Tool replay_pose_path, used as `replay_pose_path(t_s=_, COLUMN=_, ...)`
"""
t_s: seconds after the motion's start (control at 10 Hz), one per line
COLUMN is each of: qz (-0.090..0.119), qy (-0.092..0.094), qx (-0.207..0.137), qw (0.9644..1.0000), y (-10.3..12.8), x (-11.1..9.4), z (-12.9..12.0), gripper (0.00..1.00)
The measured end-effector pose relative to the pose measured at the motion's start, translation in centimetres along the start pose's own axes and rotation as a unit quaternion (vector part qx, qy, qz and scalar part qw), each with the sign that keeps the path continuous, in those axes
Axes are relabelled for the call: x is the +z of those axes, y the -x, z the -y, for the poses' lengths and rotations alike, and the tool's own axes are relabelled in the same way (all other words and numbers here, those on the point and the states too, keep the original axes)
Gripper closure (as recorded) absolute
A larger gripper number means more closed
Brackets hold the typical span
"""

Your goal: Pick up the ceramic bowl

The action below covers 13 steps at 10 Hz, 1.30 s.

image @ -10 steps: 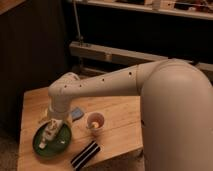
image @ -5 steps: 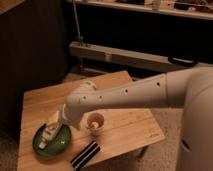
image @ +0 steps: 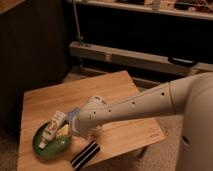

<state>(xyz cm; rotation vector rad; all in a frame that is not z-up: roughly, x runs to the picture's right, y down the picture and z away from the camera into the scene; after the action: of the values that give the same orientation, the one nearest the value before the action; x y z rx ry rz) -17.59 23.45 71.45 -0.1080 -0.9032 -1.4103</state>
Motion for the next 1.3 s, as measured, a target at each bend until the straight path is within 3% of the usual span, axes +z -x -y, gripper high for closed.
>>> replay_pose_path(t_s=0.2, qz=0.008, qy=0.001, qx=-0.003, qw=1.0000, y=-0.6, x=3.8, z=-0.1, gripper=0.30)
replay_pose_path(t_s=0.4, qz=0.004, qy=0.003, qx=-0.002, qw=1.0000, y=-1.0, x=5.5, z=0.1, gripper=0.49)
replay_pose_path(t_s=0.8, qz=-0.001, qy=0.022, qx=-0.006, qw=0.9998, y=-1.4, x=4.9, z=0.6, gripper=0.50)
replay_pose_path(t_s=1.1, qz=0.009, qy=0.037, qx=0.005, qw=0.9993, y=-1.2, x=6.1, z=-0.1, gripper=0.50)
replay_pose_path(t_s=1.3, qz=0.009, qy=0.036, qx=0.012, qw=0.9992, y=-1.3, x=6.7, z=-0.6, gripper=0.50)
